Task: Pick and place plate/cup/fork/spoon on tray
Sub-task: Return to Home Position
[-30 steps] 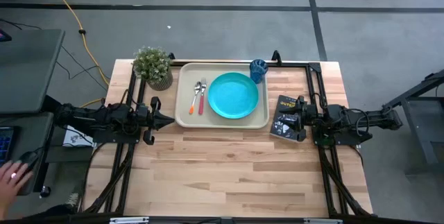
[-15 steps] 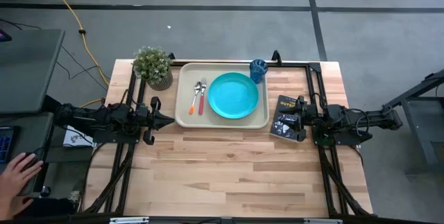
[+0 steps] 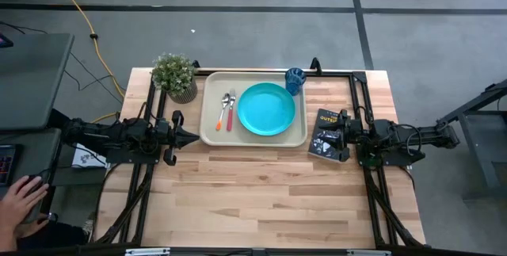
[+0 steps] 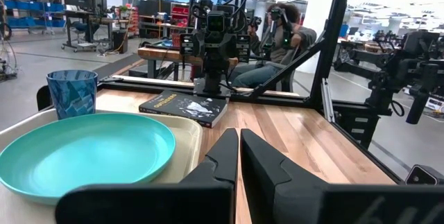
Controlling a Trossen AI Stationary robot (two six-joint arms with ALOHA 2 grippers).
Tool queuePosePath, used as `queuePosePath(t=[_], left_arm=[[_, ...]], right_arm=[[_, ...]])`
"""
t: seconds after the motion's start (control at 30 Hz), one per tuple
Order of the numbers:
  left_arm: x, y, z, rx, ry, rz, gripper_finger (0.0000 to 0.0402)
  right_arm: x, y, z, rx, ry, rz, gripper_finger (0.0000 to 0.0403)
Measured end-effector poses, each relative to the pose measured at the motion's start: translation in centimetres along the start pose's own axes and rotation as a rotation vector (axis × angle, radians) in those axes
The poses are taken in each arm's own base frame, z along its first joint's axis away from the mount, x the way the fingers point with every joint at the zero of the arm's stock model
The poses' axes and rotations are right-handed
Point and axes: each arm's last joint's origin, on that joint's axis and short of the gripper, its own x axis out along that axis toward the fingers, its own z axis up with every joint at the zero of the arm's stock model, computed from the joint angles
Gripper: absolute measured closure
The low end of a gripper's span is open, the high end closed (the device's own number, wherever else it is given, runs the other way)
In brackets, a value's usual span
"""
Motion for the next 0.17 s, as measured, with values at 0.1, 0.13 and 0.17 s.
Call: queuePosePath(t=[0.1,0.13,0.17], left_arm=[[0.0,0.0,0.0,0.0,0.0,0.0,0.0402],[0.0,0.0,0.0,0.0,0.0,0.0,0.0401],[0.0,0.0,0.0,0.0,0.0,0.0,0.0402]], right_arm=[[0.0,0.0,0.0,0.0,0.0,0.0,0.0226],[0.0,0.0,0.0,0.0,0.0,0.0,0.0226],[0.0,0.0,0.0,0.0,0.0,0.0,0.0226]])
